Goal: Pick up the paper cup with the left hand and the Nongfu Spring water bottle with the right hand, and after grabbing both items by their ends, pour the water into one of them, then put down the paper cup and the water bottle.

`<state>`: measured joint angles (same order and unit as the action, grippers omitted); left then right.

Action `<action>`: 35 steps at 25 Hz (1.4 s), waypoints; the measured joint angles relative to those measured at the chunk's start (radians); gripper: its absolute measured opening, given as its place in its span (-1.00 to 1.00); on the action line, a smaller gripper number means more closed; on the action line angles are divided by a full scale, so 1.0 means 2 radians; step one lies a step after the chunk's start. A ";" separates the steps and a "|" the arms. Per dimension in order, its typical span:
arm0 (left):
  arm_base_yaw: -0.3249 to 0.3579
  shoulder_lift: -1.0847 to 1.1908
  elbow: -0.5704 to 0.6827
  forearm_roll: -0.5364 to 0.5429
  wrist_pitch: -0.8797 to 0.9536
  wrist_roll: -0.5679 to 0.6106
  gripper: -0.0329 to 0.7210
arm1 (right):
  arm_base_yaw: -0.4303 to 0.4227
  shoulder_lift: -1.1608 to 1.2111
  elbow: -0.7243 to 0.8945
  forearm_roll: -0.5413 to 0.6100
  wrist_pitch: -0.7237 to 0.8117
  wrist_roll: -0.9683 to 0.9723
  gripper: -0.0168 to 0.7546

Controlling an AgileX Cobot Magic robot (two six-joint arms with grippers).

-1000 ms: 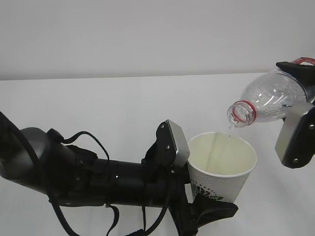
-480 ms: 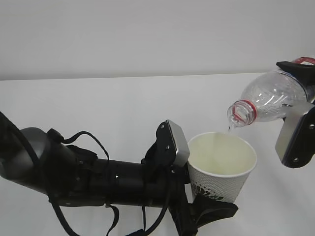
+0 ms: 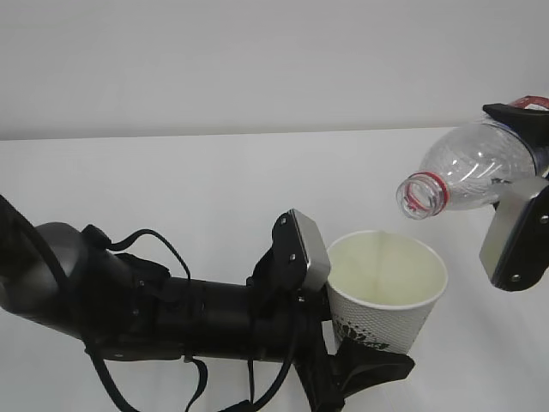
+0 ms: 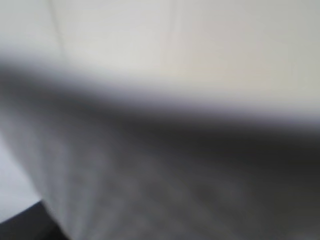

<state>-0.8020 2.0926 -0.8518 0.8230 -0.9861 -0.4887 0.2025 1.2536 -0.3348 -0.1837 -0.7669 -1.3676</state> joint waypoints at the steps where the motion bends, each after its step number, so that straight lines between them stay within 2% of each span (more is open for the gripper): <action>1: 0.000 0.000 0.000 0.000 0.000 0.000 0.46 | 0.000 0.000 0.000 0.000 0.000 0.000 0.18; 35: 0.000 0.000 0.000 -0.001 0.002 0.000 0.46 | 0.000 0.000 0.000 0.000 -0.010 -0.025 0.18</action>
<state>-0.8020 2.0926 -0.8518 0.8207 -0.9816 -0.4887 0.2025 1.2536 -0.3348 -0.1837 -0.7874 -1.4176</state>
